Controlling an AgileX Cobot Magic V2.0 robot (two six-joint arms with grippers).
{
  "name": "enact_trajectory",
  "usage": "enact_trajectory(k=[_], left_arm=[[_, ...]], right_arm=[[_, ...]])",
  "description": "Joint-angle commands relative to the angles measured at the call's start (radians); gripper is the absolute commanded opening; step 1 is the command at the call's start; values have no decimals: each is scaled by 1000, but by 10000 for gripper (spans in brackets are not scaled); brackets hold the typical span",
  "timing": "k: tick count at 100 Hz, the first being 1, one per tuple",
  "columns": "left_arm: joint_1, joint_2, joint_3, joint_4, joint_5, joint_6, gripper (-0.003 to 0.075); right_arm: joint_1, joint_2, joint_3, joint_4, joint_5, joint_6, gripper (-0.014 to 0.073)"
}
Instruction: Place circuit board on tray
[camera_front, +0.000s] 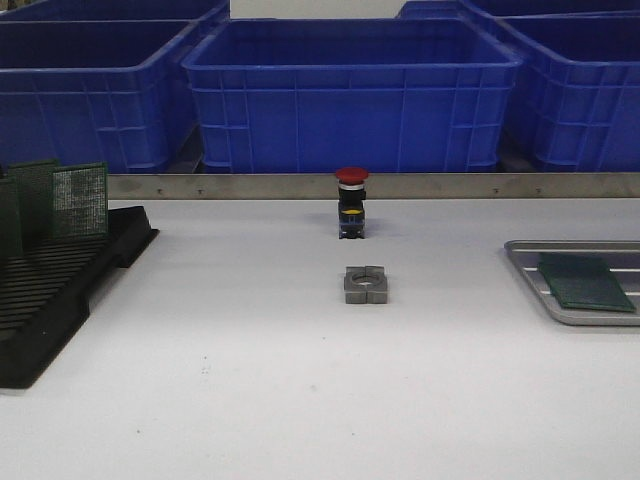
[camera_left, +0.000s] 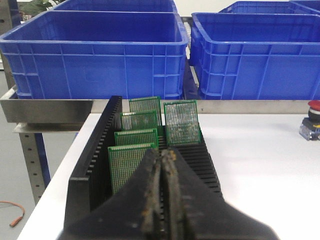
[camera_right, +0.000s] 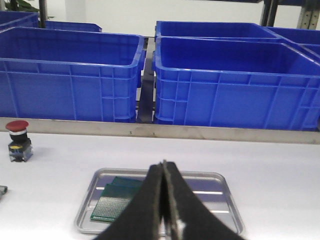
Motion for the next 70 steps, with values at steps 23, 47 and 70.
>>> enact_trajectory(k=[23,47,70], left_arm=[[-8,-29,48,0,-78,-9,-20],[-8,-29,48,0,-78,-9,-20],[-8,-29,48,0,-78,-9,-20]], right_arm=[[-10,-34,-10,-30,-75,12,-113],[-10,-34,-11,-30,-82,12,-113],[-10,-34,-11,-30,-82,12,-113]])
